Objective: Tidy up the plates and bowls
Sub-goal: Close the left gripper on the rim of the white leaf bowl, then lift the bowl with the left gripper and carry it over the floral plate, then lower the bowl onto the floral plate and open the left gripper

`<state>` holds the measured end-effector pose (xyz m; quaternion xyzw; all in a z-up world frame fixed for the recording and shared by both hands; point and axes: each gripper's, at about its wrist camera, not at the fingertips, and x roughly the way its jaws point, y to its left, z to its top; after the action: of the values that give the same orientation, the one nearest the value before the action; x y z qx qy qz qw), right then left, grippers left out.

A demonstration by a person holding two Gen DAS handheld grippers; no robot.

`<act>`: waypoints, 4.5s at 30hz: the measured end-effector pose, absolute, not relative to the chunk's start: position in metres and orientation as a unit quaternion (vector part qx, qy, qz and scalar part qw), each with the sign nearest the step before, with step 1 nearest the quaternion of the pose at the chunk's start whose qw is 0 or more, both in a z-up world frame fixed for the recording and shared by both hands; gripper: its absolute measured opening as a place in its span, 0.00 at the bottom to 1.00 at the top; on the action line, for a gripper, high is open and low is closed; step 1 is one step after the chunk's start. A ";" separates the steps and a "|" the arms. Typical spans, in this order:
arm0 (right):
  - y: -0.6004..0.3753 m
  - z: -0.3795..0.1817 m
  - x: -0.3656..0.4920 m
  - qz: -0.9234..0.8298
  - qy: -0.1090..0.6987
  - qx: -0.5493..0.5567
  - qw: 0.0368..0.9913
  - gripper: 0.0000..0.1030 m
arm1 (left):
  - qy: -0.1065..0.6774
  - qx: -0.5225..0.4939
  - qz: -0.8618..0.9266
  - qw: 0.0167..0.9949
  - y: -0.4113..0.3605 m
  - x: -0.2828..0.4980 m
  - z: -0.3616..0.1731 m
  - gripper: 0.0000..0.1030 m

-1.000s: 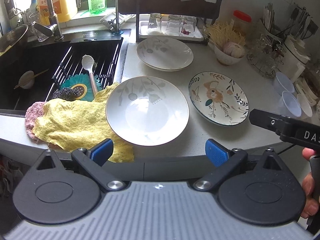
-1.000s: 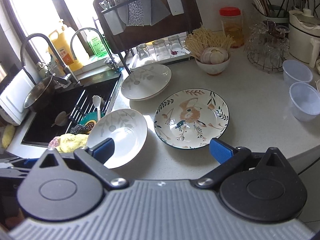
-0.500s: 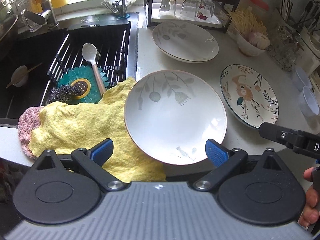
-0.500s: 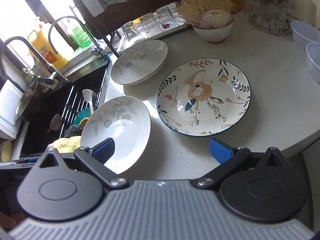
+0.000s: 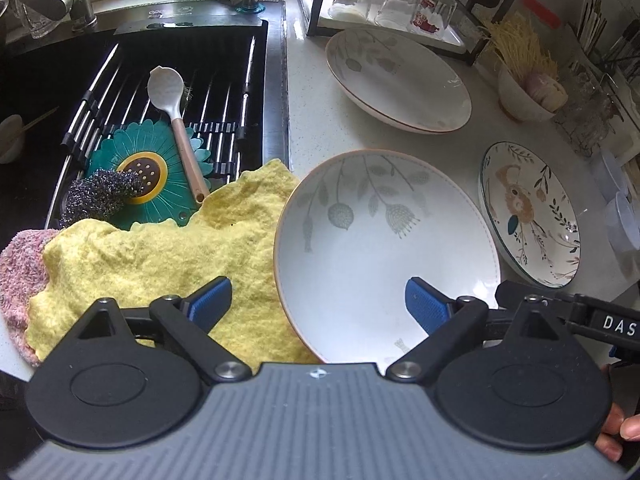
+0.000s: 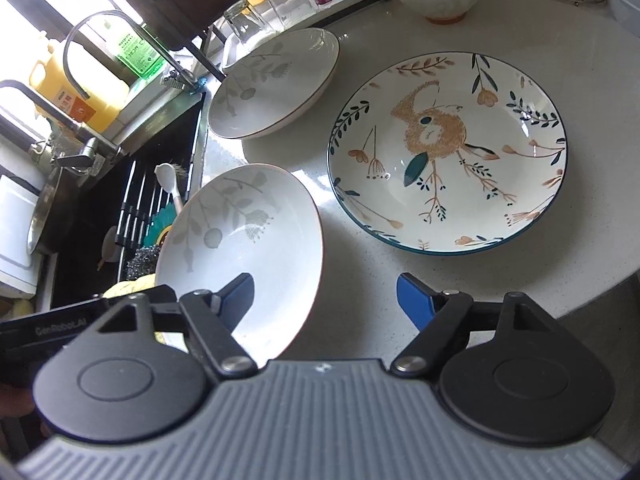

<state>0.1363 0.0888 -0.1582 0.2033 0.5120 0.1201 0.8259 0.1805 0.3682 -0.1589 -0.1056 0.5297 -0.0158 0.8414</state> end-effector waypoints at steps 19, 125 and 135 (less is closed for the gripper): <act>0.109 -0.180 0.159 0.125 0.524 0.198 0.819 0.28 | 0.549 -0.167 -0.033 0.819 0.404 0.217 -0.196 0.25; -0.021 -0.173 0.183 0.024 0.414 0.067 0.907 0.22 | 0.538 -0.122 -0.135 0.823 0.211 0.297 -0.193 0.19; -0.024 -0.176 0.187 0.021 0.411 0.093 0.907 0.22 | 0.535 -0.152 -0.155 0.817 0.221 0.297 -0.188 0.37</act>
<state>0.1874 -0.0238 -0.1759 0.0931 0.4105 0.0209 0.9068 0.2967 0.2212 -0.1880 -0.1519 0.5345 -0.1553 0.8167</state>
